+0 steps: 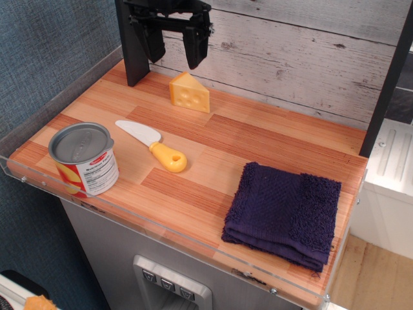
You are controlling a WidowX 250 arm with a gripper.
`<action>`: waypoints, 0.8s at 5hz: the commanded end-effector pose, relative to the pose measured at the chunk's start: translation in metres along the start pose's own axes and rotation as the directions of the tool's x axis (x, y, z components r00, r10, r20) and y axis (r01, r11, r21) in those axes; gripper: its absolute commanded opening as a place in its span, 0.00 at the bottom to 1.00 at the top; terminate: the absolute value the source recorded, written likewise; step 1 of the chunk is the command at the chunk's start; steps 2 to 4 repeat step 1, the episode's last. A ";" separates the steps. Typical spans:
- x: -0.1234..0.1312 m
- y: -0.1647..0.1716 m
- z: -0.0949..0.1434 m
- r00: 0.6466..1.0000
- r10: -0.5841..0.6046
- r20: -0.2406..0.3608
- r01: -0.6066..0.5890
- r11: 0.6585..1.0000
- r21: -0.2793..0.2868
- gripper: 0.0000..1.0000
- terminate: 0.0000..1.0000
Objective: Pick up the knife and place it behind the can
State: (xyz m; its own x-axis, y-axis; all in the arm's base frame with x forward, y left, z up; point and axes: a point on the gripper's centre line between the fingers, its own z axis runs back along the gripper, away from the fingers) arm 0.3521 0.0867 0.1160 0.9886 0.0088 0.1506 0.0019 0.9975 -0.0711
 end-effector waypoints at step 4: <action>0.001 0.001 0.015 0.999 -0.004 0.041 0.004 1.000 0.010 1.00 1.00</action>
